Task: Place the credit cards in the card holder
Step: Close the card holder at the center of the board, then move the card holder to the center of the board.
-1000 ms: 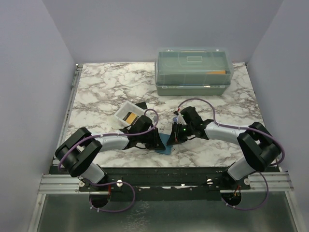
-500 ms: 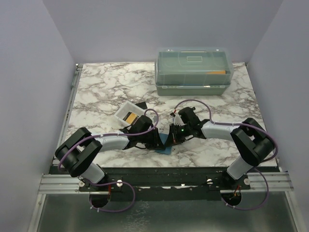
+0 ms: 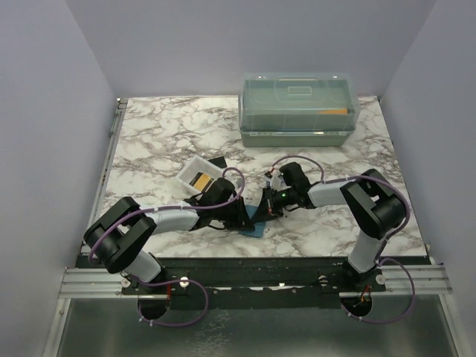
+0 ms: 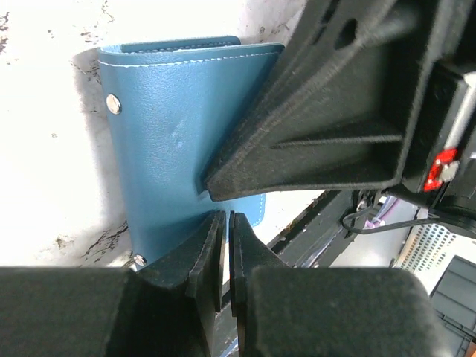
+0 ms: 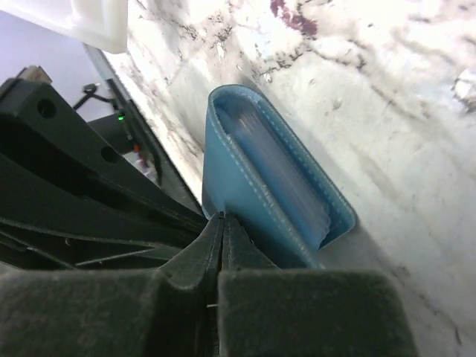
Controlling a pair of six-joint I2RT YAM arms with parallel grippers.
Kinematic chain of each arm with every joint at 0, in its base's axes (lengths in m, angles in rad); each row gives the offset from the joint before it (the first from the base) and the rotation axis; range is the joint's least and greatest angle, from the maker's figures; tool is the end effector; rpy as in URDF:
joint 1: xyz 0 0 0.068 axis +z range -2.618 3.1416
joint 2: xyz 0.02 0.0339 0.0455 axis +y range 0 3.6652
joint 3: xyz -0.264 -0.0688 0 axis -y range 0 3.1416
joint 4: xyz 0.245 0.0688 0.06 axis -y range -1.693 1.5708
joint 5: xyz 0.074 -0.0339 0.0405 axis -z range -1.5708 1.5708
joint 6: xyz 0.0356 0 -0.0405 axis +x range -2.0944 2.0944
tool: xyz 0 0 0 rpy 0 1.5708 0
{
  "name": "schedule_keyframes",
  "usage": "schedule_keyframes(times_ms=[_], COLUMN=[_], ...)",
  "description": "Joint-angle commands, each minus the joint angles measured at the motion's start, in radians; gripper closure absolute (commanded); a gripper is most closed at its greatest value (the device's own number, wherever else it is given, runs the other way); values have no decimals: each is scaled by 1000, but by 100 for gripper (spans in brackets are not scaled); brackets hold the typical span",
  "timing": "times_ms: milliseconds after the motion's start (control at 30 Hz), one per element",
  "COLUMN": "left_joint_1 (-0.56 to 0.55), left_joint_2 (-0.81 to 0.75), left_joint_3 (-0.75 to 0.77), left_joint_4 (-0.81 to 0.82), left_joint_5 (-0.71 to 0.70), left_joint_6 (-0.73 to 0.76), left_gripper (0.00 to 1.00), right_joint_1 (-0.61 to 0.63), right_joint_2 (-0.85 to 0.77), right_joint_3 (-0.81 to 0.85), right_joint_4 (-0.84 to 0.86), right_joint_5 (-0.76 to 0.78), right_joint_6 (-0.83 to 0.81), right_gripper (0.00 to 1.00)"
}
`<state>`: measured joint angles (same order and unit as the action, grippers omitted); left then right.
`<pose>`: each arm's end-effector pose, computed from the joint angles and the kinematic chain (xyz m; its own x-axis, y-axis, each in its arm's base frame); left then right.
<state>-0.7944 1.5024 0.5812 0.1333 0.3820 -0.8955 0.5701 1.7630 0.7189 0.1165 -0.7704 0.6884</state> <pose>0.1821 -0.2044 0.1422 -0.9710 -0.0449 -0.2347 0.1413 0.6839 -0.7157 0.2435 0.1856 0.1113 -0.9897 -0.0929 -0.1091 -0.1427 0.5668 0.8114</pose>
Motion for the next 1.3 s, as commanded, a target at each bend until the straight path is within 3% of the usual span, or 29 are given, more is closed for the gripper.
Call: schedule_keyframes(times_ms=[0, 233, 433, 533, 633, 833, 1100, 1267], left_joint_1=[-5, 20, 106, 133, 138, 135, 62, 20], left_joint_2=[-27, -156, -286, -309, -291, -194, -48, 112], left_joint_3=[-22, 9, 2, -10, -9, 7, 49, 120], left_joint_4=[-49, -151, -211, -212, -209, -155, -138, -80], left_joint_5=[-42, -55, -30, -23, -19, 66, 13, -7], left_joint_6=[40, 60, 62, 63, 67, 62, 83, 91], left_gripper=[85, 79, 66, 60, 54, 47, 43, 45], right_joint_1=[-57, -62, -60, -60, -59, -59, -59, -60], right_joint_2=[168, 238, 42, -89, -188, -279, -387, -510], right_joint_3=[-27, -76, -44, 44, 111, 132, 39, 83], right_joint_4=[-26, -11, -70, -211, -308, -427, -442, -576], right_joint_5=[66, 148, 114, 123, 122, 188, 267, 456], right_joint_6=[17, 40, -12, -66, -109, -157, -117, -116], right_gripper=[100, 100, 99, 91, 74, 50, 38, 33])
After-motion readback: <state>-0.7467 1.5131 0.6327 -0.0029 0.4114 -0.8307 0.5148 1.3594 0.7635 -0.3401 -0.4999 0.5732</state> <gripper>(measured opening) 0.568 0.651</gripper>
